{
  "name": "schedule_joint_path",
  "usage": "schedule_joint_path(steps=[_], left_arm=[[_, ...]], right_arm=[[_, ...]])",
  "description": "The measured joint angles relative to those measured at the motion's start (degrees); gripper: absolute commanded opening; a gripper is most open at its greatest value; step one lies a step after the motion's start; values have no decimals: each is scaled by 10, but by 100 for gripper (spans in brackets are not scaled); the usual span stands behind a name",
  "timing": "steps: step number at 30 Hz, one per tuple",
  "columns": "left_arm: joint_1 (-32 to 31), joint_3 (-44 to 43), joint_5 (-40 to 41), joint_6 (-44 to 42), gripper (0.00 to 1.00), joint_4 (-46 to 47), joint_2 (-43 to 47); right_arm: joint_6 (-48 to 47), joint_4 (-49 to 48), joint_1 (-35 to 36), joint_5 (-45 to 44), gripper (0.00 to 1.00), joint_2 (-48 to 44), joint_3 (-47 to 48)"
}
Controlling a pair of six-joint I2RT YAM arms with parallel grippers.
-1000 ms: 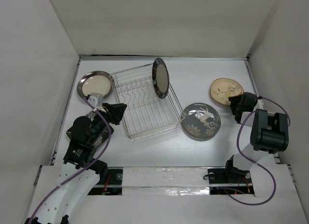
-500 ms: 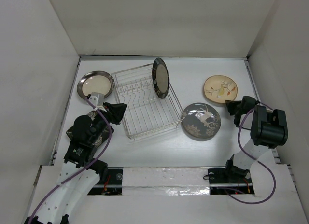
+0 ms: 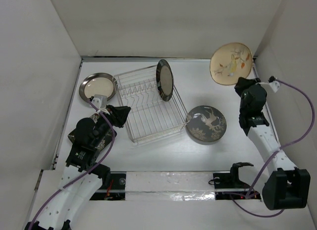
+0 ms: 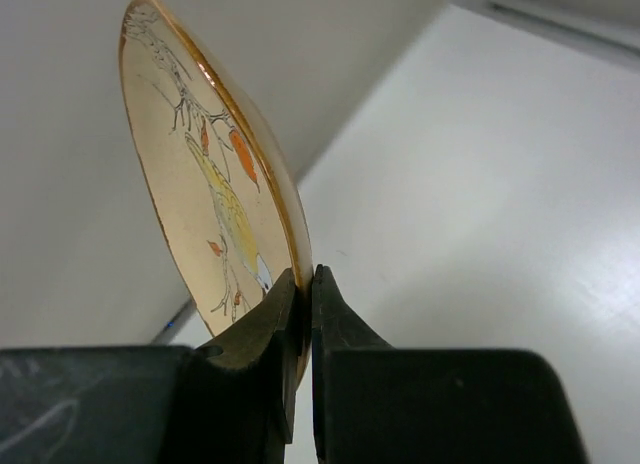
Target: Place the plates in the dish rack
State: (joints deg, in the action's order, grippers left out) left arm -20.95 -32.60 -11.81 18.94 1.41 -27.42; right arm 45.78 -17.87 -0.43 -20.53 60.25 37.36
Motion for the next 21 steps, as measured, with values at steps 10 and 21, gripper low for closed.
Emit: schedule_joint_path(steps=[10,21], left_arm=[[0,0,2,0,13,0,10],[0,0,12,0,13,-5,21]], right_arm=[[-239,54,253,-98,0,66,284],[-392,161,424,-136,0,266,503]])
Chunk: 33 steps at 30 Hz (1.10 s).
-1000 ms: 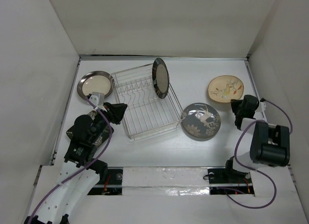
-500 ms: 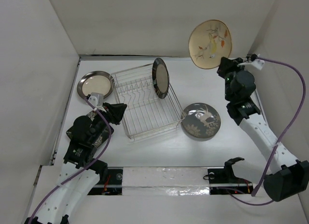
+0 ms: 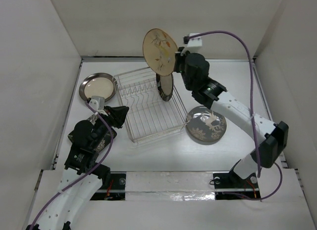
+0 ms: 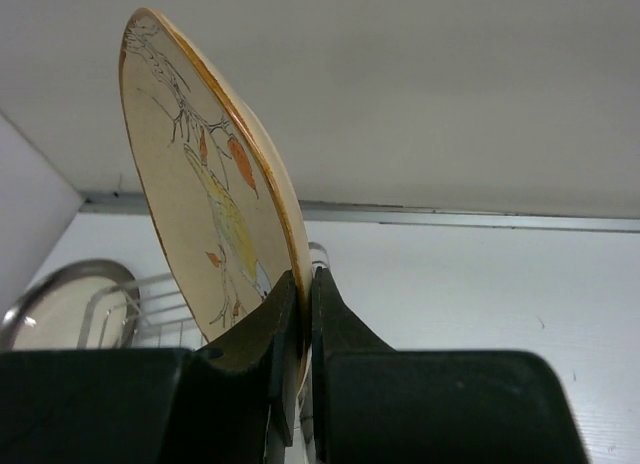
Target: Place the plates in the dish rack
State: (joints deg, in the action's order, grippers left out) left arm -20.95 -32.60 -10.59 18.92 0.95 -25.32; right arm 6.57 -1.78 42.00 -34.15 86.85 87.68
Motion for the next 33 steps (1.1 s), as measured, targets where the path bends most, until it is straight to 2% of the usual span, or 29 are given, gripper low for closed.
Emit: schedule_joint_path(steps=[6,16,23,33], left_arm=[[0,0,2,0,13,0,2],[0,0,0,0,13,0,4],[0,0,-4,0,13,0,4],[0,0,-12,0,13,0,4]], right_arm=[[-35,44,46,-31,0,101,82],[-83,107,58,-131,0,203,154],[-120,97,85,-219,0,238,160],[-122,66,110,-297,0,258,144]])
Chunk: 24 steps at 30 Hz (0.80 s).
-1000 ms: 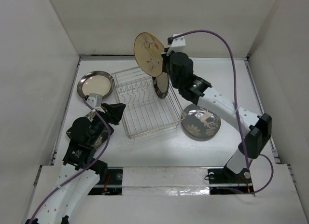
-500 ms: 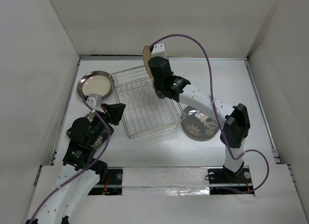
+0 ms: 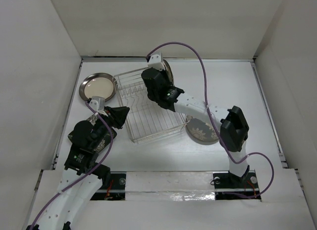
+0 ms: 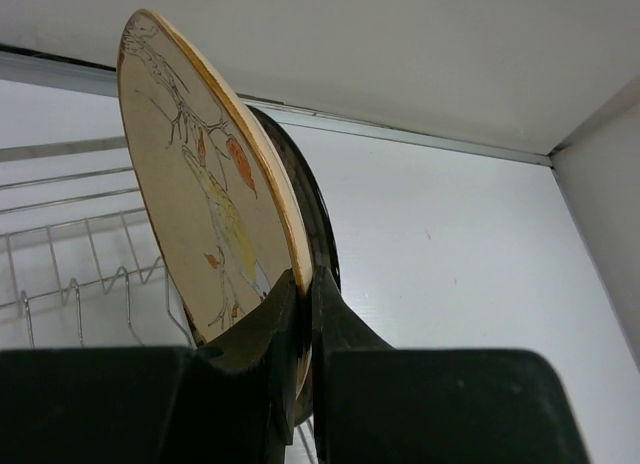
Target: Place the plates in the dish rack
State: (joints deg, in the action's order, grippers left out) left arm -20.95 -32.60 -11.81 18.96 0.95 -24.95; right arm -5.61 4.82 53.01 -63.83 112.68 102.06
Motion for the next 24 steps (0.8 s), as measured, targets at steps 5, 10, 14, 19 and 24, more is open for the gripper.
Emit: schedule_joint_path(steps=[5,10,14,19,24], left_arm=[[0,0,-2,0,13,0,-1],[0,0,-2,0,13,0,-4],[0,0,-2,0,13,0,-5],[0,0,-2,0,13,0,-5],[0,0,-2,1,13,0,-5]], right_arm=[[-5,-30,1,-30,0,4,-16],[-9,-42,2,-38,0,5,-31],[19,-33,2,-34,0,12,-33],[76,-2,3,-12,0,31,-37],[130,39,6,1,0,56,-37]])
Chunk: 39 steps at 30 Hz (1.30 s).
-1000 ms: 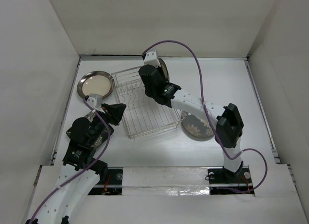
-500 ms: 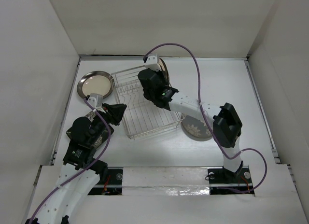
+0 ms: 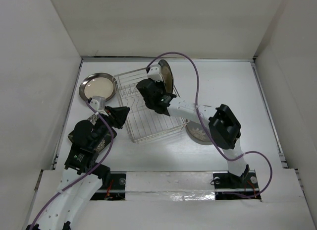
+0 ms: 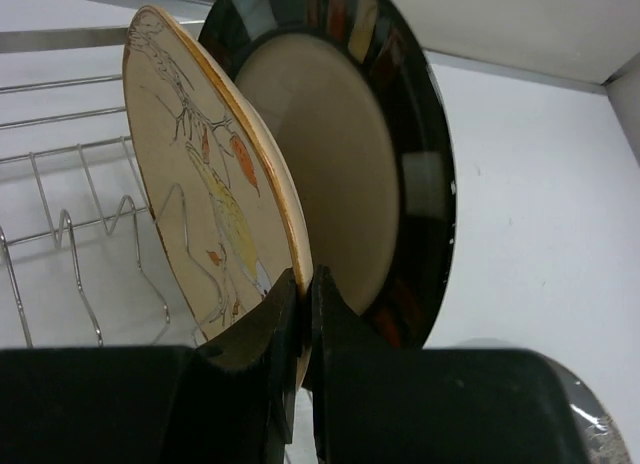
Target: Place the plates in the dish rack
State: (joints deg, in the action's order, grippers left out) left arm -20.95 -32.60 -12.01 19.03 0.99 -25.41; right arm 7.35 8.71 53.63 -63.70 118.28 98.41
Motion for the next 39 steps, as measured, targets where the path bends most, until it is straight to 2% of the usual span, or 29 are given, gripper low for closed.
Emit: schedule_joint_path(steps=[4,6,8,11,18,22,24,26,29,34,35,36,38,39], left_arm=[[0,0,0,1,13,0,0],[0,0,-1,2,13,0,0],[0,0,0,2,13,0,1],[0,0,-1,2,13,0,1],[0,0,-1,3,13,0,1],[0,0,-1,4,13,0,2],[0,0,-2,3,13,0,2],[0,0,-2,4,13,0,3],[0,0,-2,3,13,0,9],[0,0,-2,4,13,0,14],[0,0,-2,4,13,0,14],[0,0,-2,4,13,1,14],[0,0,-3,4,13,1,14],[0,0,-4,5,13,1,15]], right_arm=[[39,12,-1,-7,1,3,0],[57,19,-1,-10,11,3,0],[74,25,-1,-10,31,3,0],[94,31,0,-4,47,3,0],[93,32,1,29,74,-33,-13],[90,21,1,67,75,-119,-57],[92,-2,1,81,44,-184,-102],[105,-26,-1,91,0,-270,-175],[163,-37,-25,124,0,-410,-304],[297,-15,-156,191,1,-604,-546],[324,11,-179,204,7,-635,-590],[351,43,-202,217,25,-665,-632],[393,87,-237,241,40,-717,-688],[410,107,-256,253,51,-742,-709]])
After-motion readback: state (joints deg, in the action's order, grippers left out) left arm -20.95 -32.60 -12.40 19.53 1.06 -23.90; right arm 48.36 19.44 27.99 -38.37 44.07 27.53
